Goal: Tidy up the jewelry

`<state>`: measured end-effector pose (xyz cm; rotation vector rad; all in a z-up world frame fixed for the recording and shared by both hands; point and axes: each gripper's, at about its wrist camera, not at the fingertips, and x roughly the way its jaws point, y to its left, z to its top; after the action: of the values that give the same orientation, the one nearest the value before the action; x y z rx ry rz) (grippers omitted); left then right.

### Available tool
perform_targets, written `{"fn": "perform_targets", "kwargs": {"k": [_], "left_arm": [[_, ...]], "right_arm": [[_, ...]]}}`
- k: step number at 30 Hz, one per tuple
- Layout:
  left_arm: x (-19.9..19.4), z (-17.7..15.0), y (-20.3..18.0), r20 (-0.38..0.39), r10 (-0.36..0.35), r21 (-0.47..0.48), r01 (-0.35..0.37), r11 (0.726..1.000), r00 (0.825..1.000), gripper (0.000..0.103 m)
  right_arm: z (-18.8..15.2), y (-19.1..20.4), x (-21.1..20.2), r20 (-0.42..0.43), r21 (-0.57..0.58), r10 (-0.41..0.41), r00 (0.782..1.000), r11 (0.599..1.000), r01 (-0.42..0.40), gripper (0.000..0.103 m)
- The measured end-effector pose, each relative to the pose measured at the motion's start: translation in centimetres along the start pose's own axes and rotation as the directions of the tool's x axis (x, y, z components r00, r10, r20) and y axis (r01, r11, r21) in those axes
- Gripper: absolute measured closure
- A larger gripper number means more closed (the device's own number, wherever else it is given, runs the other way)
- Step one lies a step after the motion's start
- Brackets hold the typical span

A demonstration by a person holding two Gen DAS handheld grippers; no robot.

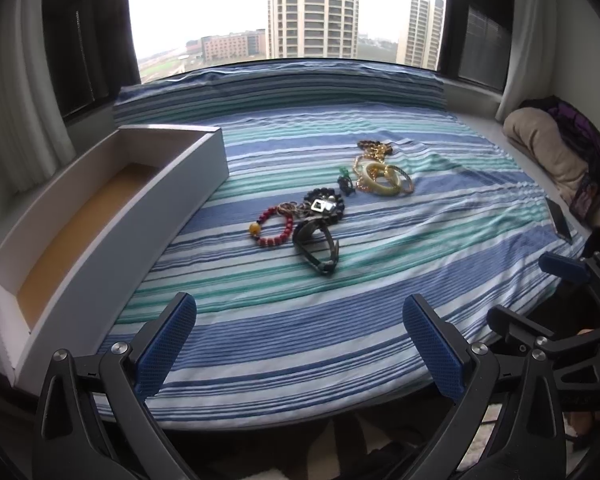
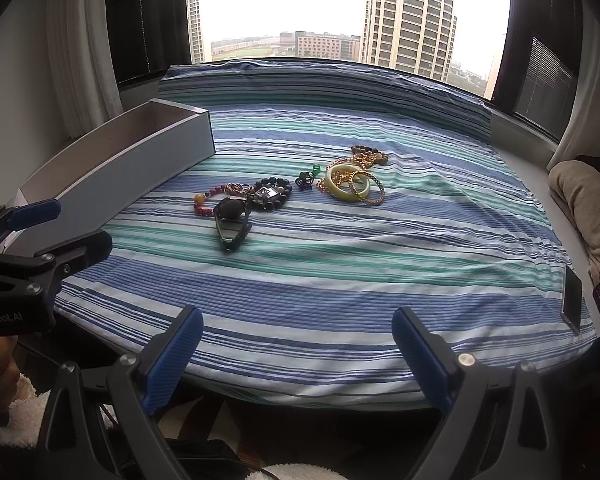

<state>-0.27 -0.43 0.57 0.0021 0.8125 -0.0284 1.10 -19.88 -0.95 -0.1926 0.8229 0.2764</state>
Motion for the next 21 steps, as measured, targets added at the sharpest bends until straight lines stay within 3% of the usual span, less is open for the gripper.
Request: {"fn": "perform_targets", "kwargs": {"k": [21], "left_arm": [[-0.19, -0.03, 0.07, 0.001, 0.009, -0.002, -0.009, 1.000, 1.000, 0.000]], "right_arm": [[0.07, 0.09, 0.08, -0.010, -0.005, -0.001, 1.000, 1.000, 0.001, 0.006]]}}
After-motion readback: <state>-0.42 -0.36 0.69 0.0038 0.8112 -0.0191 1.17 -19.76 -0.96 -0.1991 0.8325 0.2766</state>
